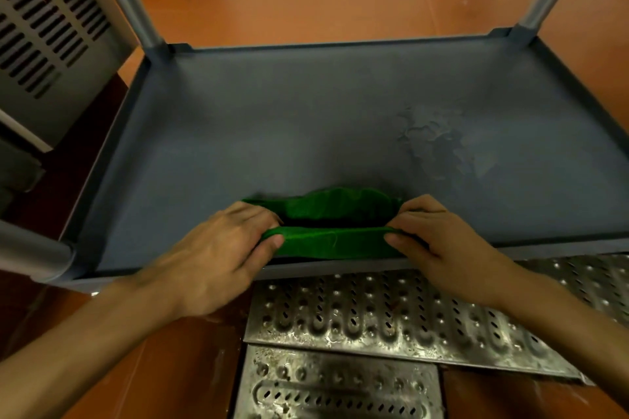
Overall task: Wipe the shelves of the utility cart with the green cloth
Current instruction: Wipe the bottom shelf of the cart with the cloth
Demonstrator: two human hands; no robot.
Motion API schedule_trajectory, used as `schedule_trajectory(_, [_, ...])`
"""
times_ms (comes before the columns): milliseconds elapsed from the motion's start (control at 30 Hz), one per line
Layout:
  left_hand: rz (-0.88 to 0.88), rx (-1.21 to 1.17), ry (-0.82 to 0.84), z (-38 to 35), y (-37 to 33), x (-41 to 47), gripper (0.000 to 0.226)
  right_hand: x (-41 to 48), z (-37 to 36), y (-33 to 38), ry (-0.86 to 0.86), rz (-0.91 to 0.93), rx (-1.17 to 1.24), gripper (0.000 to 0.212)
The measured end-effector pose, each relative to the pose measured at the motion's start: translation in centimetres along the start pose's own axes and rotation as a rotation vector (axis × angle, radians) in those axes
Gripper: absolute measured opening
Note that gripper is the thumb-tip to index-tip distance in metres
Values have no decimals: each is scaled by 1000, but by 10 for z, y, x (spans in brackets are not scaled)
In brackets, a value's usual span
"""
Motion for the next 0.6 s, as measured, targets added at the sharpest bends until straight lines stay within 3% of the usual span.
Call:
schedule_trajectory(167, [-56, 106, -169, 33, -8, 12, 42, 17, 39, 6, -128, 24, -83, 32])
schedule_trajectory(267, [-35, 185, -254, 60, -13, 31, 45, 27, 67, 3, -130, -63, -86, 32])
schedule_trajectory(367, [96, 104, -69, 58, -11, 59, 53, 39, 82, -9, -46, -204, -97, 34])
schedule_trajectory(467, [153, 19, 92, 44, -16, 75, 57, 43, 88, -20, 49, -268, -111, 53])
schedule_trajectory(533, [166, -2, 222, 37, -17, 79, 53, 35, 85, -26, 263, -391, 19, 60])
schedule_trajectory(600, [151, 79, 358, 35, -16, 86, 44, 24, 82, -29, 533, -470, 165, 52])
Point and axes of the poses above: each hand's wrist, its own x-axis towards the middle knuckle, its own z-axis out of the back of the hand, y = z × x, the point moved 7 cm from there along x, towards the middle knuckle, and after that the axes turned 2 degrees about z, right-handed, at the moved point
